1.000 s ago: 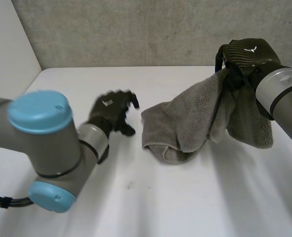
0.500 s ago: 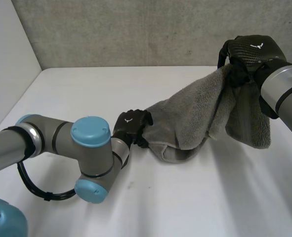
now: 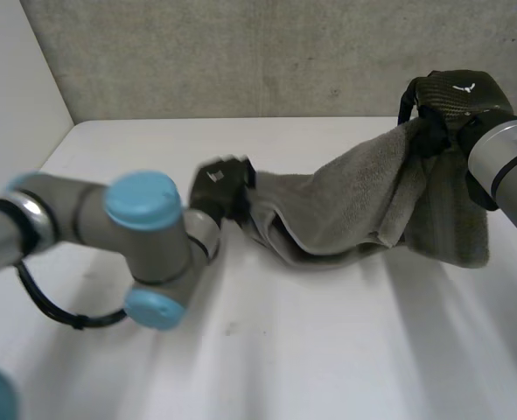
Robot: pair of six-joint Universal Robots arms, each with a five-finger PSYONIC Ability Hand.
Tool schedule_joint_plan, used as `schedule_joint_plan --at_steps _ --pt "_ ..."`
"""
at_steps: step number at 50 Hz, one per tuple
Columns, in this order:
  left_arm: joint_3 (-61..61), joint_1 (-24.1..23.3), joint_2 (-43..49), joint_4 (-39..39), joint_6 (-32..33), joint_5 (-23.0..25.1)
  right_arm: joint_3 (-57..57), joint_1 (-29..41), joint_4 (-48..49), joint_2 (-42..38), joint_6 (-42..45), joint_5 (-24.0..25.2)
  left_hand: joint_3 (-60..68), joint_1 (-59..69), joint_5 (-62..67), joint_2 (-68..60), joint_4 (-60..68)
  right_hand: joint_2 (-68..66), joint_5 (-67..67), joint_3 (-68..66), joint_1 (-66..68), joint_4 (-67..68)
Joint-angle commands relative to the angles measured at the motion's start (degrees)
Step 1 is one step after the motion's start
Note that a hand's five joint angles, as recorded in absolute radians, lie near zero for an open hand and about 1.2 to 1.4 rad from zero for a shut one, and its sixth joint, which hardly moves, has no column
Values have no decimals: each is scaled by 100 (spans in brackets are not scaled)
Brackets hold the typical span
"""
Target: Fold the towel.
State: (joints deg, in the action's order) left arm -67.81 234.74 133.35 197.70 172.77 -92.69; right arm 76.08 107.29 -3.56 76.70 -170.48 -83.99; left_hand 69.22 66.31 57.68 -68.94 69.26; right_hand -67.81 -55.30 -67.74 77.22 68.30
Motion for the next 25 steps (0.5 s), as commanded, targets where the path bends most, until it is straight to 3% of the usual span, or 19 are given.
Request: schedule_joint_plan --at_steps 1,11,18,20,25 --pt "-452 484 -1809 -529 20 -83 -49 -59 -135 64 58 233 1078 1369 1232 -1106 1074 -1219 -1470 -1226 278 1170" --pt "-1330 476 -3007 -917 204 -56 -23 -76 -776 30 50 761 1078 1369 1232 -1106 1074 -1219 -1470 -1226 278 1170" --pt "-2193 423 -2885 -944 1110 -56 -128 -191 -1015 -621 173 893 1078 1369 1232 -1106 1074 -1219 -1470 -1226 278 1170" --pt "-2552 414 -2553 -926 1530 -56 -260 -278 -1129 -980 592 885 1078 1369 1232 -1106 1074 -1219 -1470 -1226 278 1170" --pt "-2904 327 -2130 -882 1620 -56 -453 -305 -980 -1437 1034 823 1078 1369 1232 -1106 1074 -1219 -1470 -1226 278 1170"
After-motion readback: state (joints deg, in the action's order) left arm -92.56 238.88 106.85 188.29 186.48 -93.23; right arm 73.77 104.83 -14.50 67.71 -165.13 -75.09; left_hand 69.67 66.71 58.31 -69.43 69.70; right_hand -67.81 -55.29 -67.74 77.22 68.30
